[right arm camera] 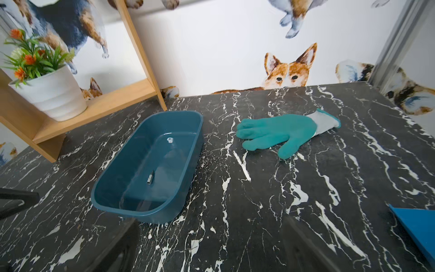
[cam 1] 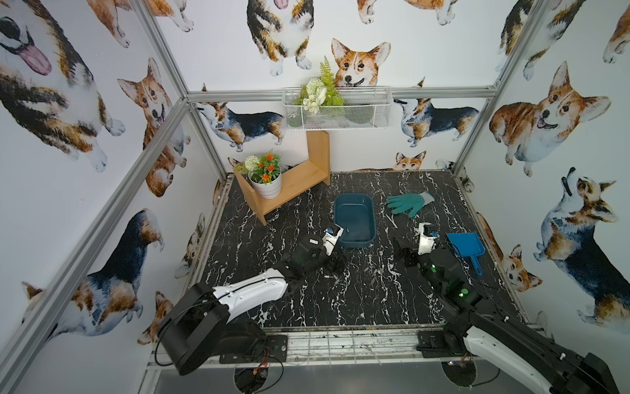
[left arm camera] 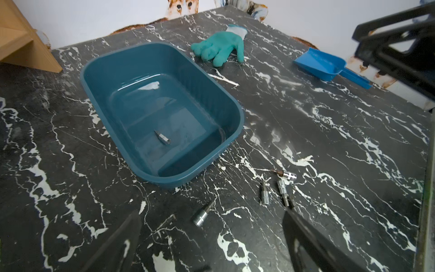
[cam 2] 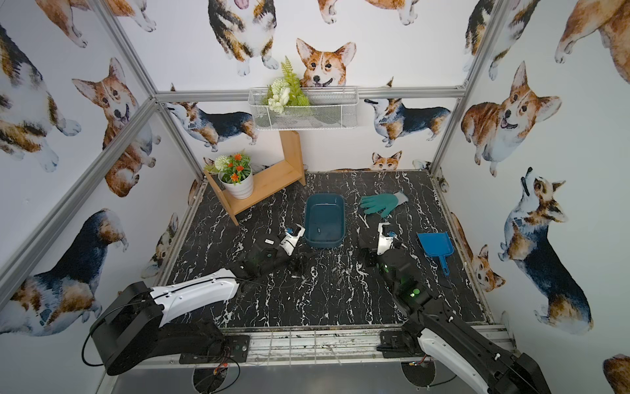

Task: Put the bit on the desktop into the storage box
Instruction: Pick up the screwdriver bit from the center of the board.

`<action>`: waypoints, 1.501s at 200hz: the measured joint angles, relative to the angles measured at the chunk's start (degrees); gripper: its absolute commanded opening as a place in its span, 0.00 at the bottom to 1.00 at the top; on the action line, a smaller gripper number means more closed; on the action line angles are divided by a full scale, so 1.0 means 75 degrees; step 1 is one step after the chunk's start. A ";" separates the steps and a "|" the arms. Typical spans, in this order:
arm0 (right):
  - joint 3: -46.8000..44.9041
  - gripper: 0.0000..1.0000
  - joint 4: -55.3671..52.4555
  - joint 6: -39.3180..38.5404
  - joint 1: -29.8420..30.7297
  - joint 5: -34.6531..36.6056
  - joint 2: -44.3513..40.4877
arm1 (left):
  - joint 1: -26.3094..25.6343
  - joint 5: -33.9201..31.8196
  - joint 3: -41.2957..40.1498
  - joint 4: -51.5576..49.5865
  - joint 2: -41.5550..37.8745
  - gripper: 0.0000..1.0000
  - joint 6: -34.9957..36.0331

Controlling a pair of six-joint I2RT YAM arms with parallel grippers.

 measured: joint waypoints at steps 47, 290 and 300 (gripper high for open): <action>-0.0723 1.00 0.0638 0.0038 0.0000 0.0254 -0.1084 | -0.0032 0.0391 0.0921 -0.1040 0.0845 0.87 0.0041; -0.0828 1.00 0.0868 0.0020 0.0000 0.0335 -0.1000 | -0.0067 0.1052 0.2349 -0.2346 0.3220 0.53 0.0169; -0.0828 1.00 0.0868 0.0020 0.0000 0.0335 -0.1000 | -0.0064 0.0976 0.2346 -0.2340 0.3220 0.53 0.0169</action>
